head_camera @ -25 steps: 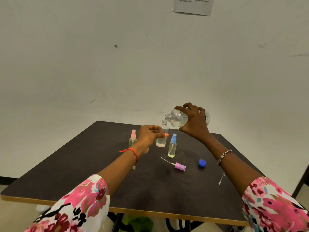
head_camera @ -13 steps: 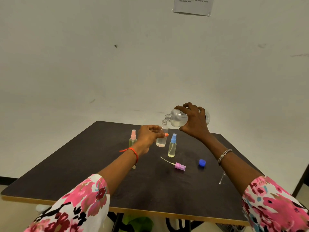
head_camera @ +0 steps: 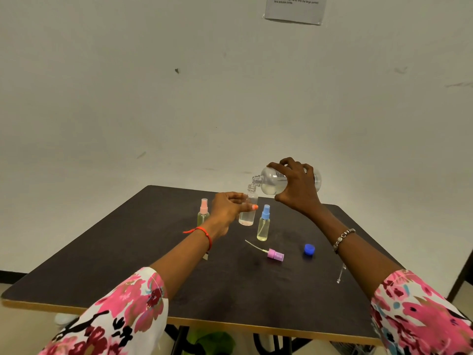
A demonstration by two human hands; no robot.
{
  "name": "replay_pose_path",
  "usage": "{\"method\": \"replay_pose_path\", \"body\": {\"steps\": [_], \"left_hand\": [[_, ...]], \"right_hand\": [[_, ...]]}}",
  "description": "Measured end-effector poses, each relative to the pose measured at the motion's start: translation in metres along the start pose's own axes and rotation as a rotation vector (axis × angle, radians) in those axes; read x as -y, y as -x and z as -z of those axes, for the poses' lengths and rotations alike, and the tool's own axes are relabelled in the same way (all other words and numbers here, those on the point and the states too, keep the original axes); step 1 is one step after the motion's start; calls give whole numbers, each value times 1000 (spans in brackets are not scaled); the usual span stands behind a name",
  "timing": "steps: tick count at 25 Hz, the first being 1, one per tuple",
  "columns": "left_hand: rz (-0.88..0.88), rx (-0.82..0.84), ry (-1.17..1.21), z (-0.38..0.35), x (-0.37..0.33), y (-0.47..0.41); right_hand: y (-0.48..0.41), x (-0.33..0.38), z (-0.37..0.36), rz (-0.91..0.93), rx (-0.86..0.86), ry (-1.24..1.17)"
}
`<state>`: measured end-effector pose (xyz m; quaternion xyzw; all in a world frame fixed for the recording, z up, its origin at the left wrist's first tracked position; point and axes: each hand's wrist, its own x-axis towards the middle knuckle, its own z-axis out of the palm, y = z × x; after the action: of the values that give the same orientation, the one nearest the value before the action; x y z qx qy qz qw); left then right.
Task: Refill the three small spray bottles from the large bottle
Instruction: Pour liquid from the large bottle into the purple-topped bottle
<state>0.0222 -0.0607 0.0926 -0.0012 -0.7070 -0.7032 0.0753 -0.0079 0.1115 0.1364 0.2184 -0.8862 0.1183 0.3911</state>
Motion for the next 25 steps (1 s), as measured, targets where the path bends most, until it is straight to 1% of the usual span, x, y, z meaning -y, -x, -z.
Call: {"method": "replay_pose_path", "body": {"steps": [25], "left_hand": [[7,8,26,2,0,5]], "right_hand": [[1,3,0,9,2,6]]}}
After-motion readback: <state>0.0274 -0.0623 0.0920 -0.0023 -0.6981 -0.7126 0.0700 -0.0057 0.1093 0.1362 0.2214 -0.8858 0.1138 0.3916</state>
